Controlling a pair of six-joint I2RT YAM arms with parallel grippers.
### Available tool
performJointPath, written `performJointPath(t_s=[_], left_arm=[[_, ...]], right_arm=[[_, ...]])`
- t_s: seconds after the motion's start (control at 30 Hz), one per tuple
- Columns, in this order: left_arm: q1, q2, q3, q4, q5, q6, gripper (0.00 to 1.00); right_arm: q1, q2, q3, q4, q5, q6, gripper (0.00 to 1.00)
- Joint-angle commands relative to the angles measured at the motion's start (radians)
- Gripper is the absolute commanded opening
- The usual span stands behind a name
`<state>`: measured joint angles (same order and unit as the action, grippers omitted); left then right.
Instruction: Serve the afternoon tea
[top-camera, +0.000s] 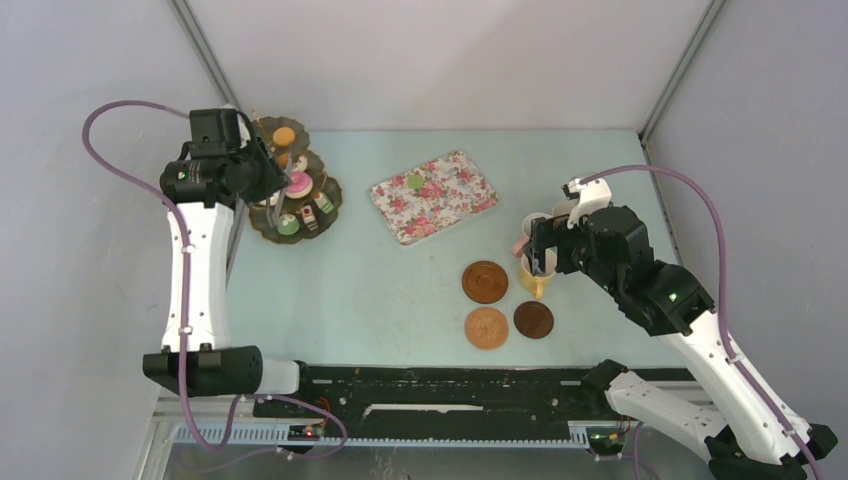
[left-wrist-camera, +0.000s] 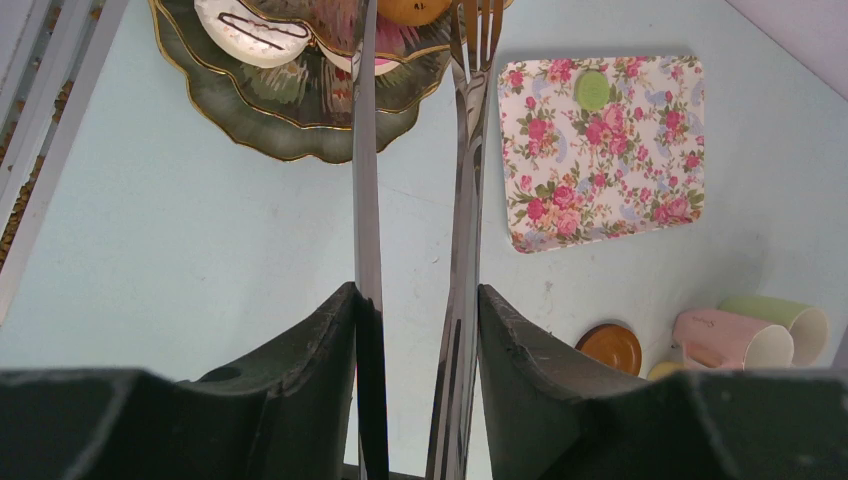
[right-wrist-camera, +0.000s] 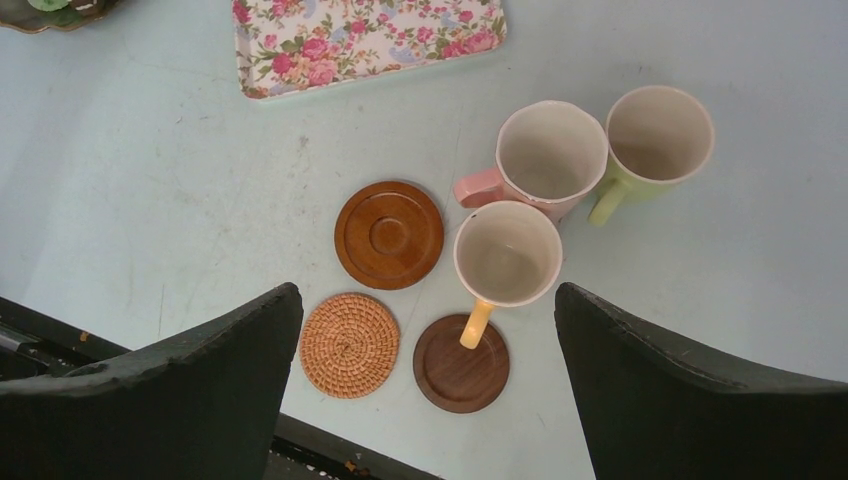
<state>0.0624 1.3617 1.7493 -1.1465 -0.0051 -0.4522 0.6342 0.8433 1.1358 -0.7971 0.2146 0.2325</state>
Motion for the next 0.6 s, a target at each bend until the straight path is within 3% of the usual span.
performJointPath(t_s=[0.0,0.17,0.33,0.5,0.57], left_arm=[[0.011,-0.004,0.019,0.034,-0.013,0.007,0.48],[0.01,0.0,0.083,0.024,-0.003,0.009,0.47],[0.011,-0.046,0.087,0.131,0.138,-0.01,0.48],[-0.021,-0.142,-0.11,0.418,0.356,-0.115,0.48],[-0.086,-0.17,-0.204,0.518,0.355,-0.15,0.49]], right_arm=[[-0.004,-0.001,0.033,0.036,0.01,-0.004,1.0],[-0.01,-0.003,0.034,0.034,0.003,0.001,1.0],[-0.015,0.0,0.034,0.038,-0.004,0.004,1.0],[-0.026,0.016,0.052,0.033,-0.001,0.006,1.0],[-0.033,0.022,0.057,0.035,-0.002,0.007,1.0]])
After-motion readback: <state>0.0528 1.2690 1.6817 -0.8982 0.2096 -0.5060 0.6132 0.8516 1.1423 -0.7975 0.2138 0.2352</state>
